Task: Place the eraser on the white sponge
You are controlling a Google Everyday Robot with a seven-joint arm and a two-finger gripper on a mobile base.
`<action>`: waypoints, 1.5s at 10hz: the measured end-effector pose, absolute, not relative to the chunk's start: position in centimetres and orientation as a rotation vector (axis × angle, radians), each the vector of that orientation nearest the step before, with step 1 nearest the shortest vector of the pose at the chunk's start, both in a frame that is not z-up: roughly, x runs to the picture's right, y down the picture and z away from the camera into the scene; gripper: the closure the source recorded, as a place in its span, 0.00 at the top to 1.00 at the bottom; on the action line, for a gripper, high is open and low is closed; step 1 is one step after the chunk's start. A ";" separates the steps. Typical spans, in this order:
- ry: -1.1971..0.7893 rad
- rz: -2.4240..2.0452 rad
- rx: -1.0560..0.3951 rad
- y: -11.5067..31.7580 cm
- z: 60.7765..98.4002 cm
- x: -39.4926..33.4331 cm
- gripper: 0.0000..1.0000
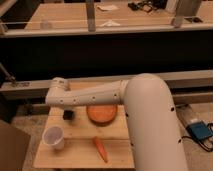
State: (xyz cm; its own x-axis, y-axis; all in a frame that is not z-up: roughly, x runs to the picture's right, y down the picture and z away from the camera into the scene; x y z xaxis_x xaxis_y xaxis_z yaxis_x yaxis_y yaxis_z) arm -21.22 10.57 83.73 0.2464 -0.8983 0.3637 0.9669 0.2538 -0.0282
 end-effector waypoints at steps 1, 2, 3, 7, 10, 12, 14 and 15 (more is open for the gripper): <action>-0.299 -1.294 -0.263 10.6 83.7 -21.3 0.13; -0.300 -1.297 -0.255 10.5 83.8 -21.3 0.19; -0.302 -1.301 -0.247 10.5 83.8 -21.6 0.23; -0.311 -1.314 -0.229 10.4 83.9 -22.1 0.25; -0.318 -1.326 -0.210 10.2 83.9 -22.6 0.20; -0.325 -1.334 -0.199 10.1 83.9 -22.9 0.20; -0.329 -1.342 -0.185 9.9 83.9 -23.2 0.26; -0.332 -1.344 -0.180 9.9 83.9 -23.3 0.26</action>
State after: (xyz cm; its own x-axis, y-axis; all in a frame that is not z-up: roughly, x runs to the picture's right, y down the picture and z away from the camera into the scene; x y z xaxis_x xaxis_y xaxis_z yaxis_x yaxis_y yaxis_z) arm -23.33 9.90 83.94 0.1876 -0.9227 0.3367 0.9734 0.2205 0.0620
